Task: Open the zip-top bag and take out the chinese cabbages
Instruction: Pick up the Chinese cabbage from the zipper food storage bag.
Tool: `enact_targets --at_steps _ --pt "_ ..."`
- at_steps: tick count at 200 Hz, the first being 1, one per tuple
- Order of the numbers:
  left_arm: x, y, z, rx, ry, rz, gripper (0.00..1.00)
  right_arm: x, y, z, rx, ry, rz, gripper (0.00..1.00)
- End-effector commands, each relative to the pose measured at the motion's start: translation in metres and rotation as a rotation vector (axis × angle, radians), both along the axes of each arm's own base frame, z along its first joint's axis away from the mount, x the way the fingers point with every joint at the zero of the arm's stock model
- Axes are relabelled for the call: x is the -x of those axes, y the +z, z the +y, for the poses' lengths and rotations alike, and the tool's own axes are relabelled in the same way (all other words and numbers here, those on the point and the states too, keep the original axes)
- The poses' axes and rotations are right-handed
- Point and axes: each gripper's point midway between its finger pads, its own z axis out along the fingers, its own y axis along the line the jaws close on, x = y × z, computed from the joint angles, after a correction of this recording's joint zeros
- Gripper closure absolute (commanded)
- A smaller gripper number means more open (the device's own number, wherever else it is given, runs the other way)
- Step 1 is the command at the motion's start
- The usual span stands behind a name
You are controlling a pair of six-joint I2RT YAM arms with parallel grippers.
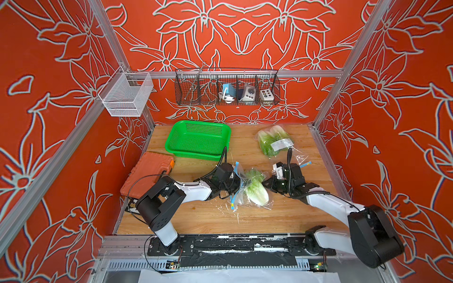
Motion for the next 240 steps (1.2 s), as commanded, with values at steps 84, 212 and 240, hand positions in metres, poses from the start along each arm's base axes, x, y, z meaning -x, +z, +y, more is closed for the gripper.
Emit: enact_targets --at_steps 84,212,240 --pt "-0.005 -0.018 -0.02 -0.03 -0.018 0.073 0.35 0.008 0.005 0.009 0.03 0.125 -0.022 1.0" --pt "-0.005 -0.021 -0.024 -0.075 -0.04 0.044 0.84 -0.001 -0.003 -0.03 0.151 -0.031 -0.058 1.0" --pt "-0.011 -0.001 -0.016 -0.096 -0.021 -0.032 0.85 -0.005 -0.004 -0.048 0.181 -0.119 -0.067 1.0"
